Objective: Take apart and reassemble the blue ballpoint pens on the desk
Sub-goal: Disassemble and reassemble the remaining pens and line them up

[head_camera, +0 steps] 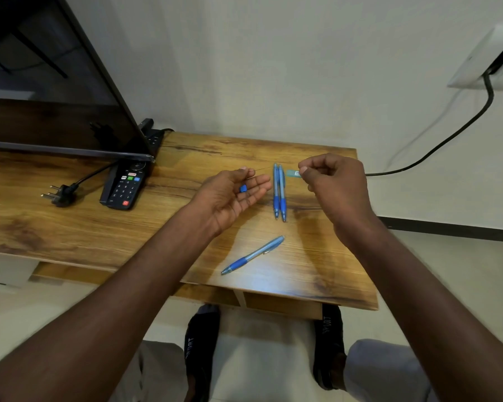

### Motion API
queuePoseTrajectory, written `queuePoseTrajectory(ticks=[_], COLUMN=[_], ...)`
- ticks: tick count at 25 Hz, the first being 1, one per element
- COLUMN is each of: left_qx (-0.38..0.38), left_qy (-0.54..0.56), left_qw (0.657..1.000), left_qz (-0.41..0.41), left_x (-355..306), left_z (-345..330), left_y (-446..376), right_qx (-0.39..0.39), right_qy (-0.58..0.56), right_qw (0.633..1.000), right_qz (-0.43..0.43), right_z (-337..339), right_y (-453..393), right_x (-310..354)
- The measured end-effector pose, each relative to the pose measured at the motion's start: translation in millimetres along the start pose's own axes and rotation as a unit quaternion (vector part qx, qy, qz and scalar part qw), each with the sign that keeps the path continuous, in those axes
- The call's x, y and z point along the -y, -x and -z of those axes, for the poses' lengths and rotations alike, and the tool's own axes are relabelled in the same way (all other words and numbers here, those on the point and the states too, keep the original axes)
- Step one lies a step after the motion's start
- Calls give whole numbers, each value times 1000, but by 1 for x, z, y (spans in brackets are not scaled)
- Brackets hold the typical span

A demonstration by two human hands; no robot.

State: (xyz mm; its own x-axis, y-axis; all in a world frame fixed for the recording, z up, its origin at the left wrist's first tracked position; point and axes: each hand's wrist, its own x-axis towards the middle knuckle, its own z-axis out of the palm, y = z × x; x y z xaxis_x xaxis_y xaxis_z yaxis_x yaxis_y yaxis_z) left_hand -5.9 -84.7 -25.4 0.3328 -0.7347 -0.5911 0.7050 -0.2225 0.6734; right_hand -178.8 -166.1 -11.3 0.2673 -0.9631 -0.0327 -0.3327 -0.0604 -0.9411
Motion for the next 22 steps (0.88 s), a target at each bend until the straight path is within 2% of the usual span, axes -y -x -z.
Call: queuePoseTrajectory(ticks=[3,5,11,18,22], left_qx=[22,50,118,126,125], left_qy=[49,66,75,68,60], left_qw=[998,996,990,989,989], left_qz=[9,19,26,39,43], left_x=[-4,-5,3,11,12], left_z=[1,2,-4,-15,-18], left_y=[1,1,3,13,17], right_qx=[53,79,91,102,104], right_qy=[-46,-52,-26,91,129], right_qw=[996,994,995,988,982], right_qz=[-52,-57,-25,77,87], right_z=[0,-3,-13,-18,-16], right_y=[3,5,8,11,12], right_x=[3,3,1,-3,-3])
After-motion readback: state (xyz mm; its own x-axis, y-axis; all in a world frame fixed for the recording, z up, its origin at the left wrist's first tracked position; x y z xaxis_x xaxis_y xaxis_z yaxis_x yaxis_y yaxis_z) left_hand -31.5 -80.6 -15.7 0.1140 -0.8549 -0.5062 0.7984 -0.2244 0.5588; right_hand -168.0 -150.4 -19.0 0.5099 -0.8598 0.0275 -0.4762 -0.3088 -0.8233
